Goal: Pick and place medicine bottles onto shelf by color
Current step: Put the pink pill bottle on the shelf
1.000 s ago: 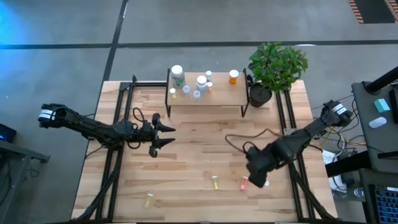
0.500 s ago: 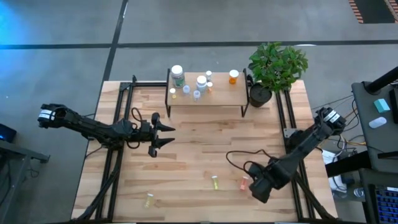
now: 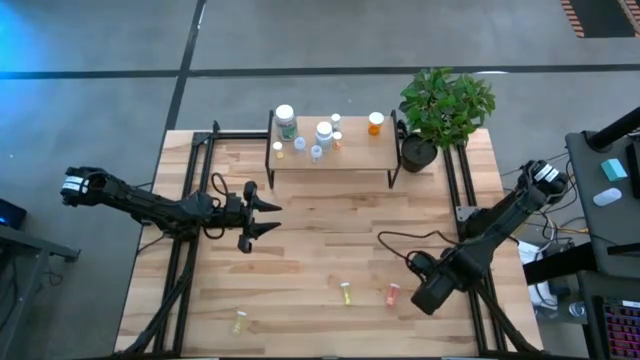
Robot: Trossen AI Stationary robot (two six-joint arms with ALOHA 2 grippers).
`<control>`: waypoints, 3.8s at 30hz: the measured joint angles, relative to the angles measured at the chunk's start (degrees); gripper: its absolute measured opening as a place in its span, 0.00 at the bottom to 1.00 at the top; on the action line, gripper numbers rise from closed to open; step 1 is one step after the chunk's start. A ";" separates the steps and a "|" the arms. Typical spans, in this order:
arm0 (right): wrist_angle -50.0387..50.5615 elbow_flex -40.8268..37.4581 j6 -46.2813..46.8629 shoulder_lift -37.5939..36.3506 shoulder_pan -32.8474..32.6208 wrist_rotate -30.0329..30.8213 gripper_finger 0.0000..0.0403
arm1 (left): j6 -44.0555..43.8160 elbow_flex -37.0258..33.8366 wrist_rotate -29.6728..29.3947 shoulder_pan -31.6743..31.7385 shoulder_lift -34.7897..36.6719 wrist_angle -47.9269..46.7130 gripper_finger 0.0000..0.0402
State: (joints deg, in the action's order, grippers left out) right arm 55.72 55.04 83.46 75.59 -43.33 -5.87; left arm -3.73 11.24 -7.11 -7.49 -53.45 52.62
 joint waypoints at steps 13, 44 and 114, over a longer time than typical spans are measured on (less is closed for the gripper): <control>-5.46 -3.54 -5.93 3.50 -0.33 1.11 0.54 | 0.11 0.00 -0.04 0.02 0.00 0.01 0.45; -5.65 -1.15 -27.28 14.40 -1.66 -4.63 0.54 | 0.16 -0.02 -0.31 0.04 -0.04 -0.07 0.45; -84.86 -15.04 -84.28 -3.40 37.62 56.87 0.26 | 0.14 0.11 -0.37 0.15 0.00 -0.07 0.45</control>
State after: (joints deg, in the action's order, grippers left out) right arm -29.14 40.00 -0.82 72.18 -5.71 51.00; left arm -3.60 11.35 -7.48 -7.33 -53.45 52.56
